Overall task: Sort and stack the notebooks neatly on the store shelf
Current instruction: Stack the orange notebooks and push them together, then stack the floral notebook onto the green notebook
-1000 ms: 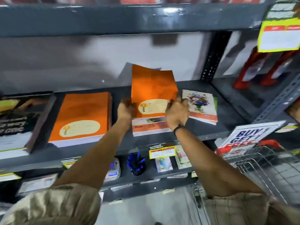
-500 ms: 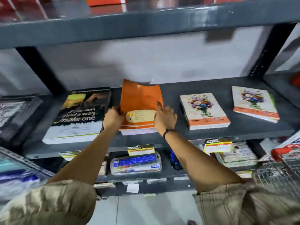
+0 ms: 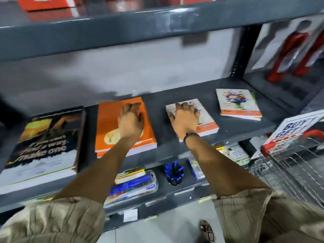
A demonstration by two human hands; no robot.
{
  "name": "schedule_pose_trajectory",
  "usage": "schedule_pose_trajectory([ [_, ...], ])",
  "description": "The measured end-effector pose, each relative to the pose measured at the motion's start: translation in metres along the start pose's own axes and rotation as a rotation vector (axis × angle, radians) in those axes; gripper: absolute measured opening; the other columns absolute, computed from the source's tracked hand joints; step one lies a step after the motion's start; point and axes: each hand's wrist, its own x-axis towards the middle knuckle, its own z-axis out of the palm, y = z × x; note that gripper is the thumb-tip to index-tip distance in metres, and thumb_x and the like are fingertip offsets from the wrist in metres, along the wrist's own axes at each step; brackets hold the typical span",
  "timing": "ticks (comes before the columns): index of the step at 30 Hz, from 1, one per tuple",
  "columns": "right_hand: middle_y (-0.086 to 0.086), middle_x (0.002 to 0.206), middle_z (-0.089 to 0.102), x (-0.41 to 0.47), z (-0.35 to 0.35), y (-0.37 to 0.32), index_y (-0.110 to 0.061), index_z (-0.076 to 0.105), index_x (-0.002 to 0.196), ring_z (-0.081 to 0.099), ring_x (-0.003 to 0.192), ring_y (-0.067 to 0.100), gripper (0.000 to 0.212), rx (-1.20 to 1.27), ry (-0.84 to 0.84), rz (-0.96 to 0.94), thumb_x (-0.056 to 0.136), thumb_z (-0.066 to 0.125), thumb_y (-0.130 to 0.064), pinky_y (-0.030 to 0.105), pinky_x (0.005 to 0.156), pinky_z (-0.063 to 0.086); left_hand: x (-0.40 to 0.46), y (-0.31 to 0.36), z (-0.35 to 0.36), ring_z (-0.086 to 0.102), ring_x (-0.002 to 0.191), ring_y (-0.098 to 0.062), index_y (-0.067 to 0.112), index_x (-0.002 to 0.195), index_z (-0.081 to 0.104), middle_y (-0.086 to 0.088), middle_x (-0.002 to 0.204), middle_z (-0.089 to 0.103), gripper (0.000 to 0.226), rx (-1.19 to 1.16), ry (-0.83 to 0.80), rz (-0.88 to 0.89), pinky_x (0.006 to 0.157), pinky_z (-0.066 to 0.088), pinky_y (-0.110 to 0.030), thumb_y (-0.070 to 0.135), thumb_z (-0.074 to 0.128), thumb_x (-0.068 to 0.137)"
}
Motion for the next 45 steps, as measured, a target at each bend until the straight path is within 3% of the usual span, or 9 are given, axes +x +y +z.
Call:
schedule_pose_trajectory([
  [7,0.018,0.135,0.045,0.065,-0.033,0.153,-0.011,0.049,0.127,0.039,0.125,0.037,0.045,0.003,0.000,0.328,0.091,0.047,-0.038,0.047,0.101,0.034,0.031,0.138,0.097,0.049,0.121,-0.037,0.005,0.130,0.047,-0.022,0.132,0.052,0.044,-0.264,-0.227,0.143,0.103,0.042,-0.043,0.011,0.049,0.087],
  [11,0.020,0.140,0.038,0.084,-0.038,0.221,-0.012,0.040,0.134,0.034,0.130,0.038,0.049,0.025,-0.137,0.448,0.090,0.051,-0.031,0.049,0.105,0.030,0.051,0.206,0.156,0.056,0.114,-0.038,0.001,0.128,0.047,-0.026,0.125,0.058,0.046,-0.403,-0.454,0.015,0.097,0.045,-0.041,0.011,0.056,0.084],
  [15,0.021,0.142,0.034,0.098,-0.032,0.255,-0.011,0.035,0.137,0.032,0.130,0.040,0.061,0.015,-0.271,0.404,0.090,0.047,-0.048,0.051,0.105,0.032,0.064,0.245,0.198,0.054,0.118,-0.036,0.003,0.125,0.050,-0.023,0.128,0.058,0.044,-0.399,-0.619,-0.214,0.099,0.042,-0.038,0.015,0.057,0.084],
  [26,0.019,0.133,0.046,0.112,-0.032,0.263,-0.015,0.043,0.130,0.040,0.122,0.041,0.064,0.166,-0.169,0.447,0.079,0.061,-0.049,0.046,0.101,0.036,0.073,0.261,0.230,0.067,0.095,-0.033,-0.005,0.102,0.065,-0.020,0.105,0.069,0.034,-0.793,-0.487,-0.710,0.087,0.056,-0.046,0.006,0.072,0.070],
  [34,0.012,0.141,0.044,0.113,-0.034,0.219,-0.018,0.041,0.135,0.034,0.132,0.036,0.080,0.427,-0.182,0.405,0.076,0.049,-0.071,0.045,0.104,0.034,0.081,0.237,0.180,0.062,0.099,-0.036,-0.007,0.119,0.051,-0.026,0.122,0.060,0.032,-0.902,-0.419,-0.645,0.088,0.051,-0.044,0.002,0.052,0.089],
  [37,0.010,0.126,0.060,0.110,-0.029,0.176,-0.018,0.048,0.130,0.046,0.124,0.031,0.084,0.445,-0.190,0.279,0.069,0.051,-0.076,0.038,0.095,0.043,0.069,0.191,0.147,0.063,0.079,-0.030,-0.005,0.119,0.051,-0.024,0.112,0.063,0.033,-0.997,-0.297,-0.672,0.081,0.053,-0.046,0.003,0.054,0.088],
  [39,0.012,0.115,0.065,0.101,-0.026,0.146,-0.020,0.052,0.126,0.053,0.117,0.030,0.081,0.456,-0.161,0.214,0.066,0.057,-0.075,0.040,0.093,0.046,0.055,0.164,0.127,0.064,0.075,-0.028,-0.002,0.115,0.056,-0.021,0.101,0.067,0.028,-0.959,-0.217,-0.695,0.075,0.056,-0.043,0.007,0.056,0.088],
  [43,0.010,0.134,0.050,0.071,-0.014,0.111,-0.023,0.045,0.132,0.042,0.124,0.031,0.072,0.400,-0.134,0.158,0.073,0.065,-0.060,0.043,0.095,0.039,0.022,0.127,0.106,0.066,0.084,-0.033,0.007,0.092,0.065,-0.021,0.100,0.069,0.025,-0.383,-0.157,-0.666,0.071,0.053,-0.036,0.030,0.066,0.080],
  [45,0.009,0.134,0.050,0.060,-0.007,0.109,-0.021,0.045,0.132,0.041,0.122,0.030,0.071,0.320,-0.147,0.136,0.075,0.063,-0.059,0.041,0.091,0.036,0.009,0.118,0.106,0.065,0.092,-0.036,0.009,0.097,0.067,-0.021,0.111,0.065,0.037,-0.171,-0.183,-0.652,0.069,0.051,-0.037,0.040,0.067,0.076],
])
